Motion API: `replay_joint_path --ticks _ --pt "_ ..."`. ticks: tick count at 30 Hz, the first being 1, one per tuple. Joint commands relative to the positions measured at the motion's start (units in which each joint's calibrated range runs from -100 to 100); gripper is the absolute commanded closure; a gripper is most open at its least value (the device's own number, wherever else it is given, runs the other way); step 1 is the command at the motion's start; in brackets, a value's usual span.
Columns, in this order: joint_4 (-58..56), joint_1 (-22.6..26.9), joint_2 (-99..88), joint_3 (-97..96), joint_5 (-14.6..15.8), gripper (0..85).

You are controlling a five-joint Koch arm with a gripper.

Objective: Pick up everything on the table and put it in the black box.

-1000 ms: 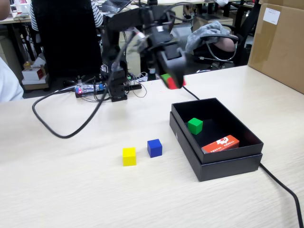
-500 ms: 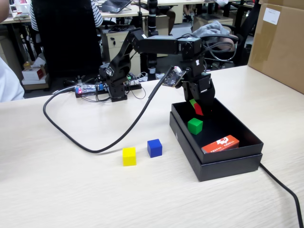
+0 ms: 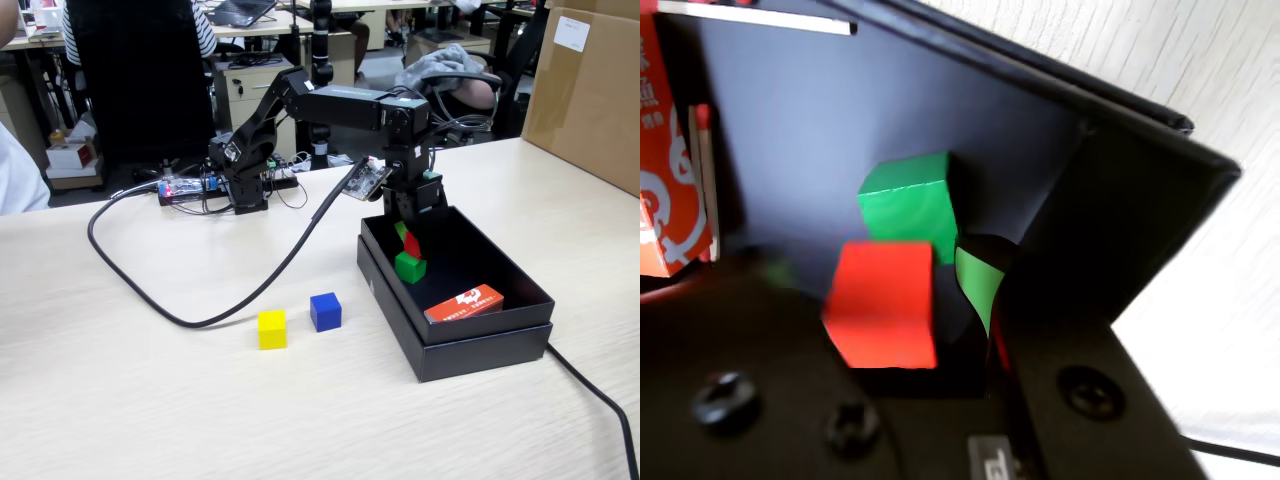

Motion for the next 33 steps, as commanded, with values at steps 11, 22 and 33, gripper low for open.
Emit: replay_joint_path --ticks 11,22,33 --pt "-0.68 -5.18 -27.29 -1.22 -0.83 39.9" --pt "-0.68 -16.85 -42.9 -11.19 -4.69 36.0" --pt "-0.42 -20.22 -46.45 -21.62 -5.13 35.2"
